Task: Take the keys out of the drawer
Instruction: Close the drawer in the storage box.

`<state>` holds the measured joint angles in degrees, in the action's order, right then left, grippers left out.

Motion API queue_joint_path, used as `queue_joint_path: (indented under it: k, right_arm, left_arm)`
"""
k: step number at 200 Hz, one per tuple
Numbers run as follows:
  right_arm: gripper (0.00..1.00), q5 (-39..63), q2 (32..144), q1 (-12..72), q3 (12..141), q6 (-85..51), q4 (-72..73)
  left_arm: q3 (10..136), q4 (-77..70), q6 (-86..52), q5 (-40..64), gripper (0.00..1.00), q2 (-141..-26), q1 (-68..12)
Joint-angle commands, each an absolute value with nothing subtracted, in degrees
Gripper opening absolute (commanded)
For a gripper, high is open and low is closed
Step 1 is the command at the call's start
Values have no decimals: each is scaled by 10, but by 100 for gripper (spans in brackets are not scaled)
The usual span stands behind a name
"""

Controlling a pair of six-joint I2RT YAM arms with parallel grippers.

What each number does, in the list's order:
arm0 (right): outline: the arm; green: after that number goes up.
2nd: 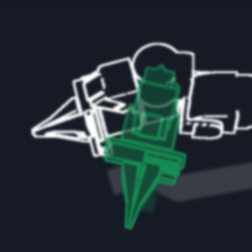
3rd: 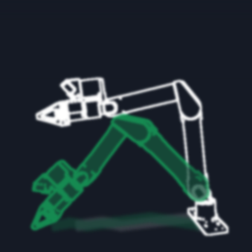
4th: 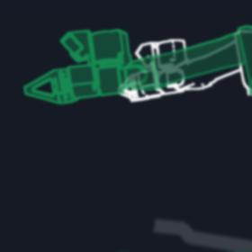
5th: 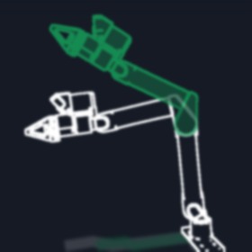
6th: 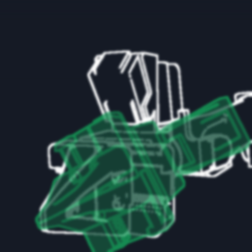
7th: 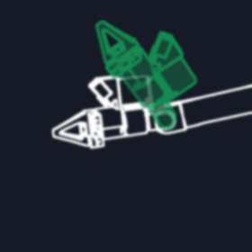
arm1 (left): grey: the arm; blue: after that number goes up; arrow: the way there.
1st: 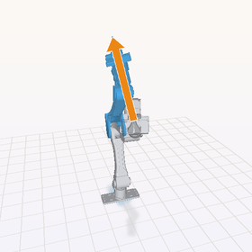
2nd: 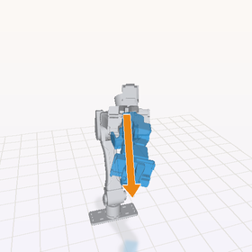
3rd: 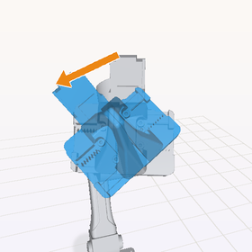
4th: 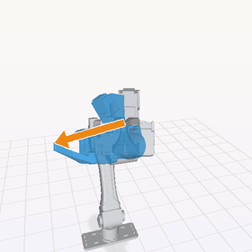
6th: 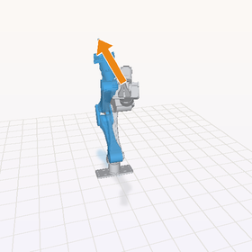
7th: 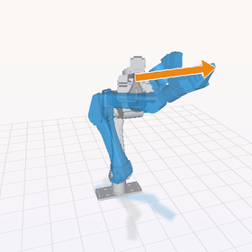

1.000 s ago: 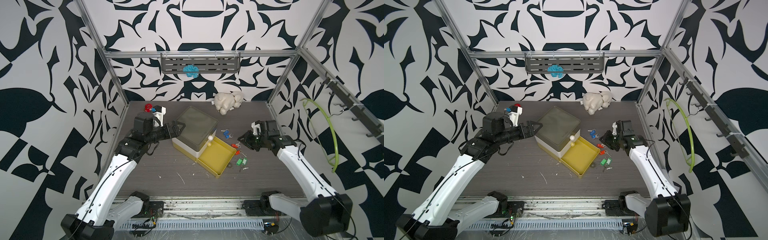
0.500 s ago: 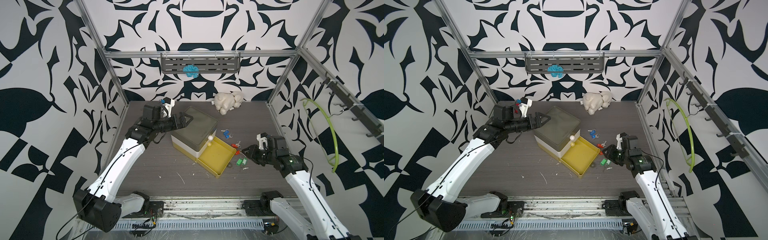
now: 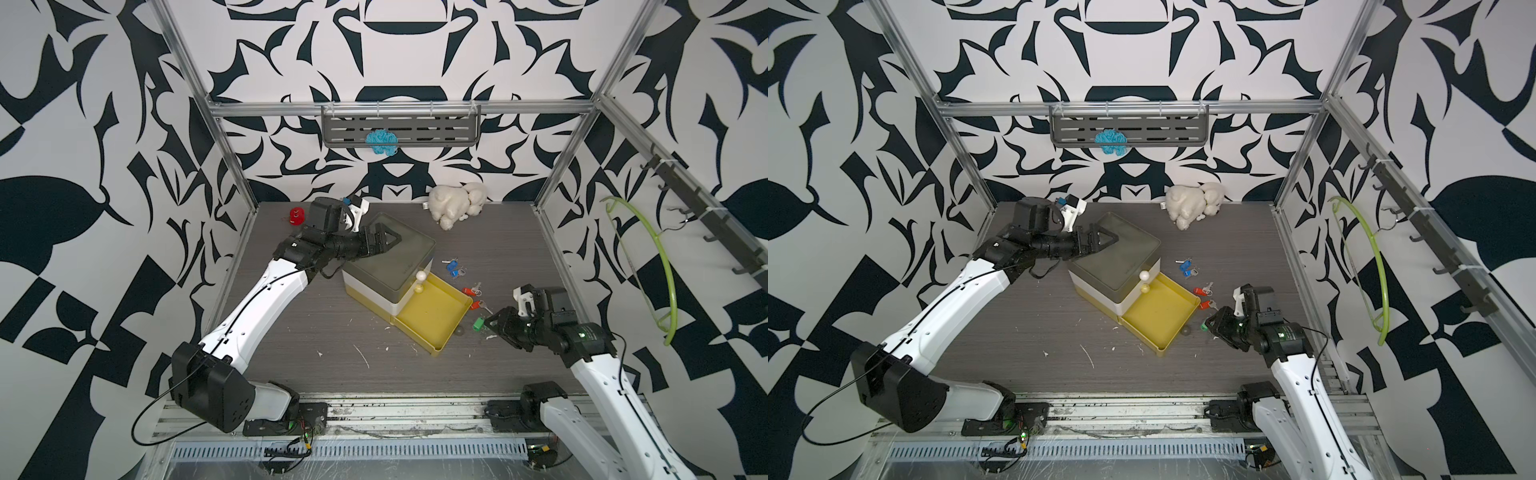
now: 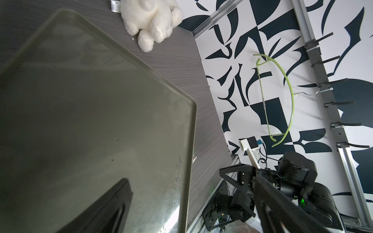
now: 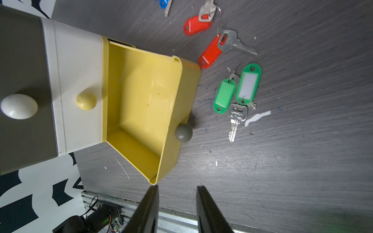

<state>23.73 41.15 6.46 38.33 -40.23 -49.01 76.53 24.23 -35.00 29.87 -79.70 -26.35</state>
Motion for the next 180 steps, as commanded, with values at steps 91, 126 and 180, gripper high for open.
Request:
queue_joint_path:
  k: [91, 126, 180]
  right_arm:
    - [37, 244, 456, 62, 317, -445, -431]
    - [37, 243, 497, 63, 310, -457, -378]
    - [37, 240, 556, 64, 312, -455, -331]
  left_arm:
    - [732, 241, -362, 311, 99, -805, -274]
    - [713, 244, -364, 309, 99, -802, -274]
    - [697, 243, -368, 305, 99, -797, -275]
